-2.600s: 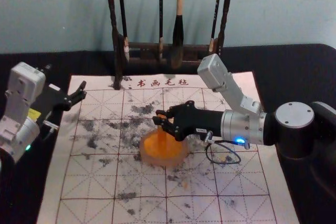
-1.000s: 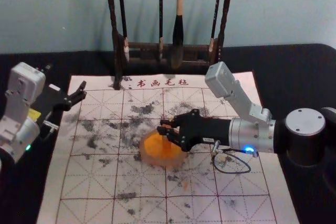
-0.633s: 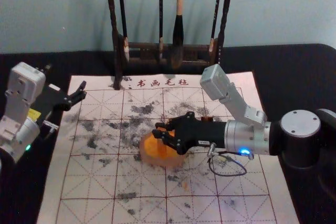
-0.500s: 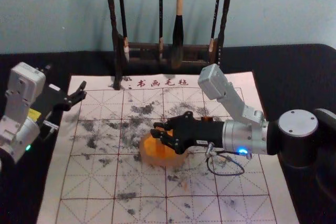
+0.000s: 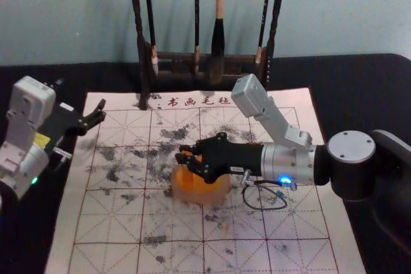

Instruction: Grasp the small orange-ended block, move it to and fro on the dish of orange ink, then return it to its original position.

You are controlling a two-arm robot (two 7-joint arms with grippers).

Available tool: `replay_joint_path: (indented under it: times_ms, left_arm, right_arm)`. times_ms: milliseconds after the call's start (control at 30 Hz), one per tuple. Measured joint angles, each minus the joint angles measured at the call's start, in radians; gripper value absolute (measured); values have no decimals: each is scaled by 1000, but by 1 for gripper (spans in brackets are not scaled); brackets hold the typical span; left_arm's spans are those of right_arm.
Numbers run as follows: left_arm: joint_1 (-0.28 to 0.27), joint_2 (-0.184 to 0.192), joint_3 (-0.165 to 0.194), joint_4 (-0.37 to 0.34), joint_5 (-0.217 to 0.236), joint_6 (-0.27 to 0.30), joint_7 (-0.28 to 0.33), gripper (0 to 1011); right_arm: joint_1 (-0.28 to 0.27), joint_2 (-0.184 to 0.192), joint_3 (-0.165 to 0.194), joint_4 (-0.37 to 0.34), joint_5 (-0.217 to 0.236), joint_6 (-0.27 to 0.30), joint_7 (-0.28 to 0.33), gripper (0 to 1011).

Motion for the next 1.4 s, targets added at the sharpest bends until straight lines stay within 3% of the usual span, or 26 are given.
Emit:
replay_joint_path:
  times_ms: [500, 1400]
  left_arm:
    - [0, 0, 0, 0, 0, 0, 0, 1001]
    - [0, 0, 0, 0, 0, 0, 0, 1001]
  right_arm:
    - [18, -19, 14, 38, -12, -5, -20, 107]
    - [-27, 56, 43, -39, -3, 9, -6, 107]
